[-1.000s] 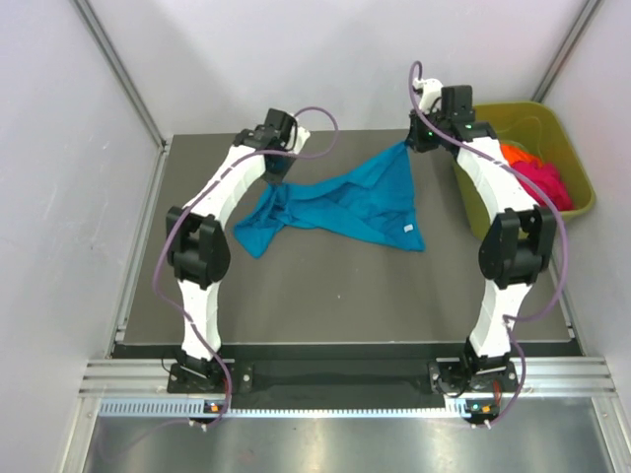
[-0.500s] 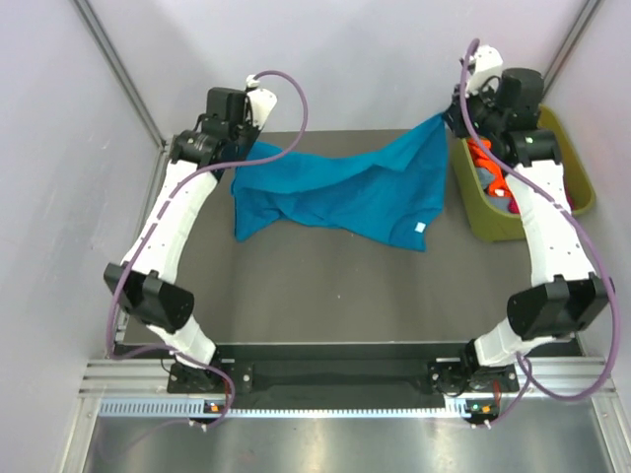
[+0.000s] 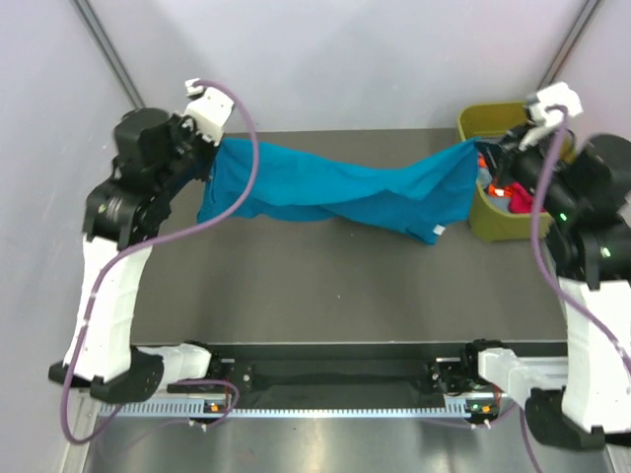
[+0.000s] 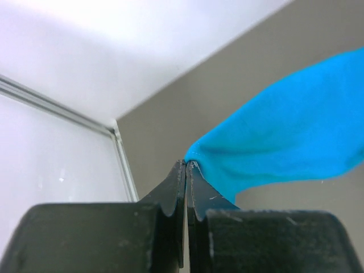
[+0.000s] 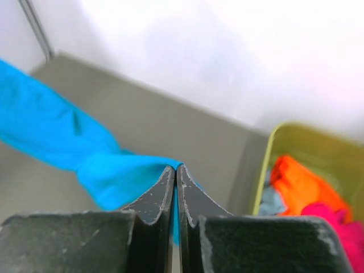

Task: Fold and stack the t-shirts
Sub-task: Flatten the tshirt out

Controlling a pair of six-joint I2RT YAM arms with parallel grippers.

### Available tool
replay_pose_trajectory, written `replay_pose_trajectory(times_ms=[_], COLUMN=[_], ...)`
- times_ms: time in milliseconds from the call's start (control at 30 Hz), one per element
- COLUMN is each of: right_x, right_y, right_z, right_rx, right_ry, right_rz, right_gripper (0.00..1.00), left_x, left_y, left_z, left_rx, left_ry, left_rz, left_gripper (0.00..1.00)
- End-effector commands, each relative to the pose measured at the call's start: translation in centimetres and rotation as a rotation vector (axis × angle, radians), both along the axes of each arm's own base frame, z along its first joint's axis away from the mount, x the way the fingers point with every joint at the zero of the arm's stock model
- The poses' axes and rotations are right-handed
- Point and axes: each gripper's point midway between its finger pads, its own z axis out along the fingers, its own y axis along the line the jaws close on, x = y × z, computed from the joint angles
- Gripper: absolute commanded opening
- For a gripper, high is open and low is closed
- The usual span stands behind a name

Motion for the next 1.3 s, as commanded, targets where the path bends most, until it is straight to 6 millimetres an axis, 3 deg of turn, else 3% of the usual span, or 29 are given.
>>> replay_pose_trajectory(times_ms=[0,67,100,167,367,400,467,500,533,567,600,667,700,800,867,900,1000,1033,1067,1167,1200,1267], right_x=[-2.4,-2.5,-2.3,-0.5,8.7,11.1,13.5,16.1,17.3,18.7,21.3,23.8,26.2,30.6,32.5,33.7,34.9,34.9,35.0,34.9,34.7,34.6], right_y=[-0.8,-1.3,-1.4,-1.3,-0.2,0.3,1.1,1.6,2.2,2.6,3.3,4.0,4.8,6.2,6.7,7.2,8.3,8.5,8.7,9.2,9.4,9.4], right_z=[5.9,7.0,7.9,7.4,3.8,2.3,0.5,-1.5,-2.6,-3.7,-6.0,-8.7,-10.9,-15.3,-16.9,-18.8,-21.5,-22.1,-22.6,-23.4,-23.8,-24.0], right_rx=[0.046,0.086,0.106,0.132,0.171,0.187,0.189,0.182,0.175,0.170,0.160,0.139,0.127,0.092,0.089,0.098,0.101,0.109,0.115,0.140,0.145,0.145], right_ry=[-0.203,-0.241,-0.273,-0.250,-0.110,-0.064,-0.026,0.011,0.031,0.054,0.098,0.157,0.193,0.246,0.246,0.266,0.296,0.308,0.317,0.345,0.358,0.364], right_rz=[-0.045,-0.080,-0.089,-0.096,-0.082,-0.078,-0.063,-0.062,-0.054,-0.051,-0.047,-0.045,-0.038,-0.023,-0.030,-0.042,-0.032,-0.026,-0.021,-0.012,-0.007,-0.005], right_gripper=[0.00,0.00,0.00,0.00,0.00,0.00,0.00,0.00,0.00,0.00,0.00,0.00,0.00,0.00,0.00,0.00,0.00,0.00,0.00,0.00,0.00,0.00], left_x=[-2.1,-2.1,-1.5,-0.2,4.3,4.8,6.5,7.1,7.8,9.5,10.6,13.5,14.4,17.6,19.8,20.6,23.5,23.1,23.6,20.8,19.5,16.3], left_y=[-0.2,0.2,0.3,0.6,-0.2,-0.3,-0.5,-0.1,-0.1,-0.1,0.6,1.6,1.8,2.3,2.0,2.0,2.4,2.5,2.4,2.1,1.0,1.1], left_z=[4.3,4.3,3.0,1.9,-8.2,-10.5,-13.1,-15.6,-16.7,-18.9,-19.8,-22.7,-23.6,-27.1,-29.3,-29.6,-28.7,-29.2,-27.2,-26.2,-26.3,-27.0], left_rx=[-0.042,-0.035,-0.019,-0.003,0.048,0.044,0.017,0.019,0.017,0.033,0.037,0.032,0.031,0.025,0.038,0.035,-0.013,-0.022,-0.039,-0.110,-0.165,-0.252], left_ry=[-0.134,-0.144,-0.119,-0.122,0.128,0.186,0.219,0.258,0.270,0.285,0.292,0.355,0.380,0.450,0.473,0.473,0.449,0.491,0.465,0.555,0.610,0.736], left_rz=[-0.054,-0.035,-0.024,0.013,0.067,0.059,0.061,0.072,0.068,0.068,0.090,0.125,0.132,0.160,0.153,0.163,0.265,0.283,0.285,0.276,0.225,0.247], left_gripper=[0.00,0.00,0.00,0.00,0.00,0.00,0.00,0.00,0.00,0.00,0.00,0.00,0.00,0.00,0.03,0.09,0.45,0.48,0.48,0.50,0.50,0.48])
